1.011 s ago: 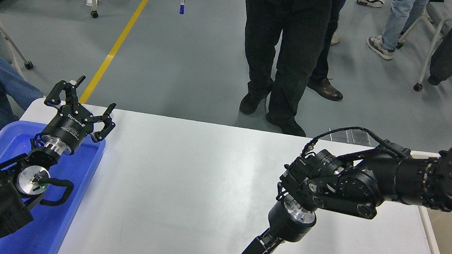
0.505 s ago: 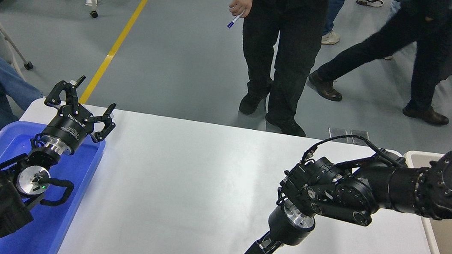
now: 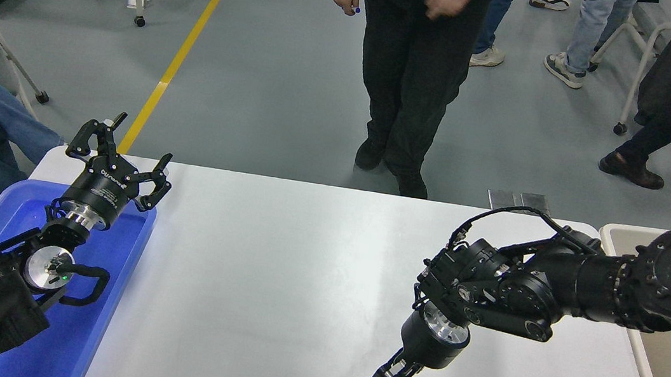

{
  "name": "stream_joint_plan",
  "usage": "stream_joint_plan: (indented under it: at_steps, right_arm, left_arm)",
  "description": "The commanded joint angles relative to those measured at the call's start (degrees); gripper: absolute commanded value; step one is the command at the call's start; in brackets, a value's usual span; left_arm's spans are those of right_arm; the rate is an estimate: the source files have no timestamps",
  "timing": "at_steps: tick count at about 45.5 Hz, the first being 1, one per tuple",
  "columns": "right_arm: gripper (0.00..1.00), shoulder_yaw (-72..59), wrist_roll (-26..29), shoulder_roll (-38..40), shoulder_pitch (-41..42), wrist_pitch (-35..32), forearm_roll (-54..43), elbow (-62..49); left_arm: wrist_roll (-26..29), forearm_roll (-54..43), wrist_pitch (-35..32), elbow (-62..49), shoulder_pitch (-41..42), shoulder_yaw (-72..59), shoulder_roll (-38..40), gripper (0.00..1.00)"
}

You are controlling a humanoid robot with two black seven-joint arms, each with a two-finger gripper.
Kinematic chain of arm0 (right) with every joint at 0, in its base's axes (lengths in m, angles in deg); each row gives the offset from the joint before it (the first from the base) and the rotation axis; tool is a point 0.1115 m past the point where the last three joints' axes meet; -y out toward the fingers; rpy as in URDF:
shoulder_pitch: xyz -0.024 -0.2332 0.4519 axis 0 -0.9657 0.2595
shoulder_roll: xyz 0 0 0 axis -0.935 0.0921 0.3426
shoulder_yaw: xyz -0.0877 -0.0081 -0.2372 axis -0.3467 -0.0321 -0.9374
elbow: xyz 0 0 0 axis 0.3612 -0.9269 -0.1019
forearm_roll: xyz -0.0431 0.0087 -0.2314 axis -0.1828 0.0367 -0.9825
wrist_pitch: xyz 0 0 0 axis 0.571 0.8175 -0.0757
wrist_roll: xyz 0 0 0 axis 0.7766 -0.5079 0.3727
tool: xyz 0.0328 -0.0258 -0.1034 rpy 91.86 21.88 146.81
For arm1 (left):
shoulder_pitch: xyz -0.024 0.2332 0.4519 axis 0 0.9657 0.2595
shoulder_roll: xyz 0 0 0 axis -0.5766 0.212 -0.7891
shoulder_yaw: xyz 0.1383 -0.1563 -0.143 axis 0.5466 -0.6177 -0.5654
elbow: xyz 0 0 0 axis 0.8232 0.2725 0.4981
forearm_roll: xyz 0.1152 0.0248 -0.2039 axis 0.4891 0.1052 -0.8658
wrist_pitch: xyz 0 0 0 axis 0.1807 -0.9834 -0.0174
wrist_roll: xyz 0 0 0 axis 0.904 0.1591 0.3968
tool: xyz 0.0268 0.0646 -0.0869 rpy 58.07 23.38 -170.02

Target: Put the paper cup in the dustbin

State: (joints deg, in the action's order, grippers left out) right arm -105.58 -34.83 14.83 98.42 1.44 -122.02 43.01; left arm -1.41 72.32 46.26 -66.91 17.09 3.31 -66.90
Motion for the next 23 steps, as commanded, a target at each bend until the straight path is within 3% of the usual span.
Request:
stream_joint_plan:
  at_steps: [1, 4, 8, 23]
  right_arm:
    - [0.37, 0.3, -0.42, 0.68, -0.04, 0.02, -0.43, -0.09]
    - [0.16, 0.12, -1.12, 0.94, 0.14, -0.06, -0.51, -0.09]
    - [0.01, -0.05, -2.17, 0.94, 0.49, -0.06, -0.6, -0.09]
    - [0.0, 0.03, -2.7, 1.21, 0.93, -0.06, -0.6, -0.88]
  left_arm:
    - [0.0, 0.05, 0.0, -0.05, 0.0, 0.0, 0.0, 1.0]
    - [0.0, -0.04, 0.0, 0.04, 0.0, 0.0, 0.0, 1.0]
    - [0.0, -0.04, 0.0, -0.05, 0.0, 0.0, 0.0, 1.0]
    - [0.0, -0.04, 0.0, 0.04, 0.0, 0.0, 0.0, 1.0]
